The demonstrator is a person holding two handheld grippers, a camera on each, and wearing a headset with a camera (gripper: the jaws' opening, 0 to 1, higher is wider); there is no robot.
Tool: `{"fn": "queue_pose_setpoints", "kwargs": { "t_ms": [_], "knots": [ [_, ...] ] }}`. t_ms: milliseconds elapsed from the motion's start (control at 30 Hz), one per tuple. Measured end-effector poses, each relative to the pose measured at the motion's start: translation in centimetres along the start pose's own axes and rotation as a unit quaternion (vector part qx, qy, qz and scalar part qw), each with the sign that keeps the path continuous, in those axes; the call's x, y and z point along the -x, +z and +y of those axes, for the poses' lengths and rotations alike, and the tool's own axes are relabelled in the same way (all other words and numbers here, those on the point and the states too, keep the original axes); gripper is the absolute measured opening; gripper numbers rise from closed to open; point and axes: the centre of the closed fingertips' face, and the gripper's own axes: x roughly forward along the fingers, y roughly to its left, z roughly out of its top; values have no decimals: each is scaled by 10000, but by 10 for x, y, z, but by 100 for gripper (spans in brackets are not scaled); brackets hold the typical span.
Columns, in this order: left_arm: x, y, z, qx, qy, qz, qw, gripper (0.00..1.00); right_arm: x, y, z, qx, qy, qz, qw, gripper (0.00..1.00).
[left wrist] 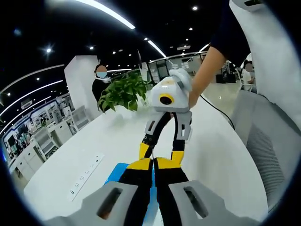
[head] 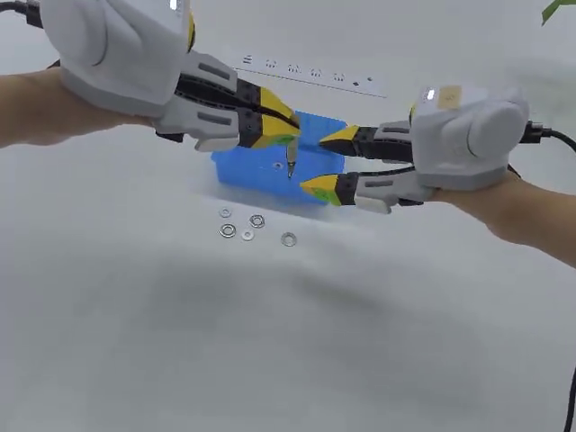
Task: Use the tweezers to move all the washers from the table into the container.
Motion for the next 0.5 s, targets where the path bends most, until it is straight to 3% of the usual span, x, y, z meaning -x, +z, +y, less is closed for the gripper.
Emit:
{"fn": "queue_pose_setpoints", "kwargs": {
  "t_ms": [167,333,500],
  "knots": [
    [-2,-4,-14,49,50,0,10000,5,7,-17,16,78,36,144,9999,44],
    [-5,-13,-31,165,-22,25,9999,5,14,-32,34,-103,96,213,9997,50],
    [-8,-16,-38,222,-51,-3,9997,5,18,-45,45,-225,80,318,9992,55]
  ]
}}
